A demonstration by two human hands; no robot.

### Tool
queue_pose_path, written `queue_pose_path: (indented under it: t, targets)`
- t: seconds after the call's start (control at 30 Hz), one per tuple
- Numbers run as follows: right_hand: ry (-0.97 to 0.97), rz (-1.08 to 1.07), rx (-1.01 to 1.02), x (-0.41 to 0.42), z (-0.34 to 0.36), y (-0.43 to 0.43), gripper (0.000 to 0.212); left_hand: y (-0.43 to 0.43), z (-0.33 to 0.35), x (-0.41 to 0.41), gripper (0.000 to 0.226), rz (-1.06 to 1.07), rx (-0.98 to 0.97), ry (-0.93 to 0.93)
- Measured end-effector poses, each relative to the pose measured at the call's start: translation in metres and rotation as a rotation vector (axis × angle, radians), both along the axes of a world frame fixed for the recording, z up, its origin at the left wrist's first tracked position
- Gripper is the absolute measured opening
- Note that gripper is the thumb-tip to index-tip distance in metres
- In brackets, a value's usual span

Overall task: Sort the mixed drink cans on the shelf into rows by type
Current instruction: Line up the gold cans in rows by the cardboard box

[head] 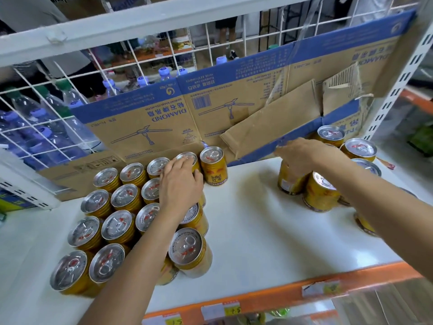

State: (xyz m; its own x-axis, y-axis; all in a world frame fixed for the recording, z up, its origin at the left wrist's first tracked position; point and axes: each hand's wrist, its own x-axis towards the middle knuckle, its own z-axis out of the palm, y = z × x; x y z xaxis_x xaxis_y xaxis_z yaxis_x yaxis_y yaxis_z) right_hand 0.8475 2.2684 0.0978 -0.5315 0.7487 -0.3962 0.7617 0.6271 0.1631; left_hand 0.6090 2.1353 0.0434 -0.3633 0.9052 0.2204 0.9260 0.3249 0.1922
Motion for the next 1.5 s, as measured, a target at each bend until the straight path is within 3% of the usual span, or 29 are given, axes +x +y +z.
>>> queue_pose_path:
  t: [0.13,0.37,0.63,0.8,0.93,1.2,1.5]
  targets:
    - [0.003,0.043,-0.003,0.004,-0.002,-0.006,0.056,-0.003,0.006,0.007,0.038,0.008,0.059,0.009]
    - [0.353,0.035,-0.139,-0.028,0.002,-0.033,0.062,-0.008,0.017,0.007,0.032,0.027,0.041,-0.015]
    - [0.353,-0.031,0.032,-0.072,-0.012,-0.056,0.085,-0.025,0.013,0.006,0.028,-0.019,0.032,-0.058]
    - [0.253,-0.023,-0.303,-0.061,-0.007,-0.047,0.082,-0.029,0.012,0.012,0.030,-0.018,0.063,-0.023]
    - [0.339,0.057,-0.352,-0.051,-0.010,-0.040,0.089,-0.029,0.011,0.013,0.030,0.003,0.059,-0.018]
    - [0.644,0.056,-0.265,-0.066,-0.036,-0.051,0.075,-0.033,0.012,0.016,0.030,0.006,0.121,-0.044]
    - [0.724,0.061,-0.247,-0.074,-0.041,-0.057,0.079,-0.034,0.014,0.017,0.029,0.001,0.145,-0.069]
